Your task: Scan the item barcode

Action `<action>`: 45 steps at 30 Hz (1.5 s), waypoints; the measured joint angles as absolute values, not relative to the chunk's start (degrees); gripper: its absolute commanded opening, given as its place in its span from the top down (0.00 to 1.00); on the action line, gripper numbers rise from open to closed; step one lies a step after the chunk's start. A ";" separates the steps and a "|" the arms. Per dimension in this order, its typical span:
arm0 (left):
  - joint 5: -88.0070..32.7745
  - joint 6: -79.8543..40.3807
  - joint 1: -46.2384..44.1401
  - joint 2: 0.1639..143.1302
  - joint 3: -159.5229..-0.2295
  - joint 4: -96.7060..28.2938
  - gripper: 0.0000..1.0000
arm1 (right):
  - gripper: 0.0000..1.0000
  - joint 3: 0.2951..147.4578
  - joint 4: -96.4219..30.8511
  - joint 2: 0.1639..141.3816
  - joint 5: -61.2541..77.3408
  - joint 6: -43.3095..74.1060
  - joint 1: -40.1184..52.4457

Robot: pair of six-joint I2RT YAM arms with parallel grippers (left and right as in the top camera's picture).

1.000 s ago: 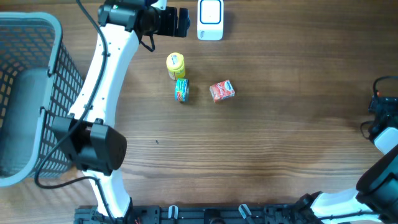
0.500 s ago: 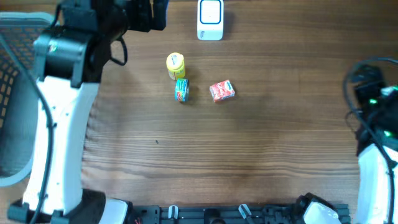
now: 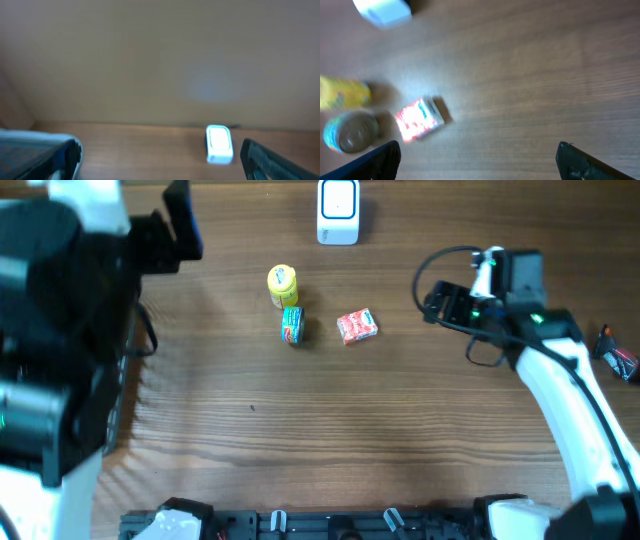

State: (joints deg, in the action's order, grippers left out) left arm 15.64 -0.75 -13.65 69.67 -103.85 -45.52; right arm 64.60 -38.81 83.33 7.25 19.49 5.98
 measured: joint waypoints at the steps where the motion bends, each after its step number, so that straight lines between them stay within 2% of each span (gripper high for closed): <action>1: 16.47 -0.47 -13.47 66.52 -99.02 -42.52 0.00 | 0.00 66.39 -39.53 85.78 7.03 18.33 7.46; 6: 18.61 -0.03 -9.85 51.53 -74.81 -26.89 0.00 | 0.00 72.31 -41.28 90.76 6.35 16.14 12.99; 12: 19.07 -5.76 -4.43 43.22 -58.78 -19.20 0.00 | 0.00 80.47 -43.09 100.22 3.60 12.27 20.01; 21: 19.03 -8.93 -3.68 44.73 -57.58 -20.53 0.00 | 0.00 86.83 -43.59 114.65 -1.54 8.45 23.44; 25: 18.59 -8.95 -3.68 44.73 -57.58 -20.53 0.00 | 0.00 86.83 -43.72 116.07 -1.54 6.90 23.73; 34: 18.55 -8.97 -3.68 44.73 -57.58 -21.28 0.00 | 0.00 87.02 -40.40 117.19 -1.52 2.85 30.39; 45: 18.55 -8.97 -3.68 44.73 -57.58 -21.39 0.00 | 0.00 87.15 -38.33 118.58 -3.27 2.92 29.19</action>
